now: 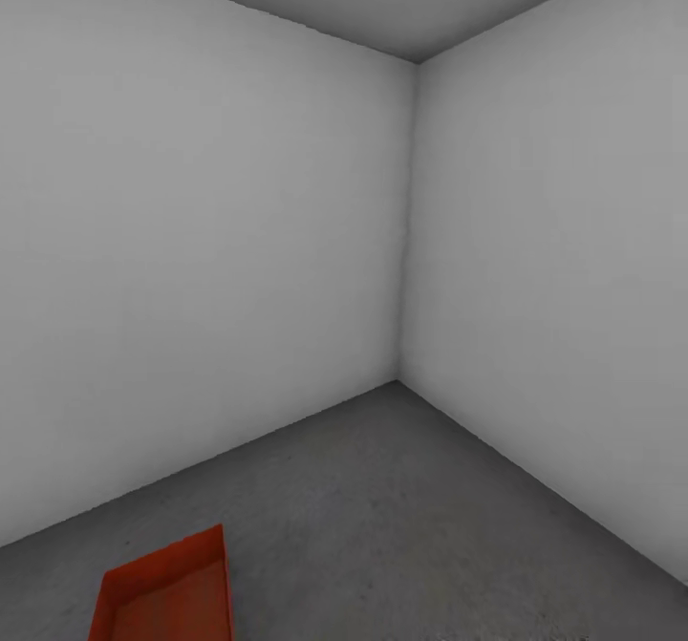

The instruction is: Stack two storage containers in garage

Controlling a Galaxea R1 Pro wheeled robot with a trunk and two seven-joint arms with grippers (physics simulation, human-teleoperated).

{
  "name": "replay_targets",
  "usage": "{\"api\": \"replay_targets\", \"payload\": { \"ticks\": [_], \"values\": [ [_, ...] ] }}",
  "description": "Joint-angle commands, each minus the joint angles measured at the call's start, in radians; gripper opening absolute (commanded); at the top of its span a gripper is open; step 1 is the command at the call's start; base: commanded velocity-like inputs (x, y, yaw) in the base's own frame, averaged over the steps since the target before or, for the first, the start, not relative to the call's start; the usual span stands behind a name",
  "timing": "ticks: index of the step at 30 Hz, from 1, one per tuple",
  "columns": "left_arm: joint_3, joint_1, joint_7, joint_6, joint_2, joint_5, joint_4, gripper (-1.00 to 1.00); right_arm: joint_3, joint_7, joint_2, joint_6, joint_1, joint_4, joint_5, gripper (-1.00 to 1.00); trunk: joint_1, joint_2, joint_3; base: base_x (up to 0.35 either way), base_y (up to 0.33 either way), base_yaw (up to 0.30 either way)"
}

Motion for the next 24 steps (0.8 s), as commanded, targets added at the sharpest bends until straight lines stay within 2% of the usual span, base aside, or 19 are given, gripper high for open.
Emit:
{"api": "replay_targets", "payload": {
  "ticks": [1,24],
  "values": [
    [-0.008,-0.001,0.003,0.000,0.000,0.008,0.000,1.00,0.008,-0.002,0.000,-0.005,-0.002,0.003,-0.004,1.00,0.000,-0.001,-0.001,0.000,0.000,-0.282],
    [-0.007,-0.001,0.000,0.000,0.002,0.008,0.000,1.00,0.009,-0.003,0.001,-0.005,-0.002,0.003,-0.002,1.00,0.000,-0.001,-0.001,0.000,0.000,-0.282]
  ]
}}
